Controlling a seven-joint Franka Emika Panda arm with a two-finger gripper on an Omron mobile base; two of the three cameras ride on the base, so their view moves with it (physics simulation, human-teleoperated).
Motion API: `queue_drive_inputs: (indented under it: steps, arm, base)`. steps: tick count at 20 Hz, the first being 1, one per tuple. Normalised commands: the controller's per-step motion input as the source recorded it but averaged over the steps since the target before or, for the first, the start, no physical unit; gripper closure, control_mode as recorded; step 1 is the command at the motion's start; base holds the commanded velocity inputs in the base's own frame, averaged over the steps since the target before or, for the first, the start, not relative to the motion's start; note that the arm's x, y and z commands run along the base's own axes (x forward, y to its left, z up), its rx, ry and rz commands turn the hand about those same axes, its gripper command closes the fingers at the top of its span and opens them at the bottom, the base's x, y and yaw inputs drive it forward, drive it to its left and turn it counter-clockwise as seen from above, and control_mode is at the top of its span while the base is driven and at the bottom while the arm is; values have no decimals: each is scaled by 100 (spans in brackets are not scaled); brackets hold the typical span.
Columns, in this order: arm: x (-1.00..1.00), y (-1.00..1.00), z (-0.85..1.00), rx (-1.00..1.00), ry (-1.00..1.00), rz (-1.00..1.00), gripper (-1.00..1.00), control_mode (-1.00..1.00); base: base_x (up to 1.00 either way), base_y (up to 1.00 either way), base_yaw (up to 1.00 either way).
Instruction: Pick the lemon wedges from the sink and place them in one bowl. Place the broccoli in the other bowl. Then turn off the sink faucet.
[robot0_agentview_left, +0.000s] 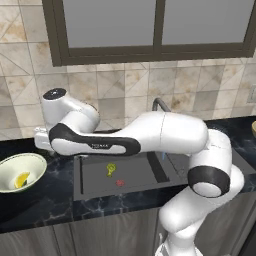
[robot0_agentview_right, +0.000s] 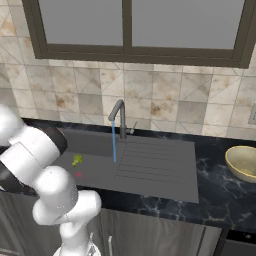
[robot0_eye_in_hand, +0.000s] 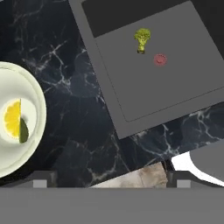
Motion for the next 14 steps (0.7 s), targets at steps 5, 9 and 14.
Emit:
queue_drive_inputs:
  steps: [5, 9, 14]
  arm:
    - [-5, -100, 9, 8, 0, 0, -100, -100]
    - [0, -100, 0, 0, 1, 0, -100, -100]
    - [2, -85, 0, -4, 8, 0, -100, -100]
  base:
    - [0, 0, 0]
    - [0, 0, 0]
    - [0, 0, 0]
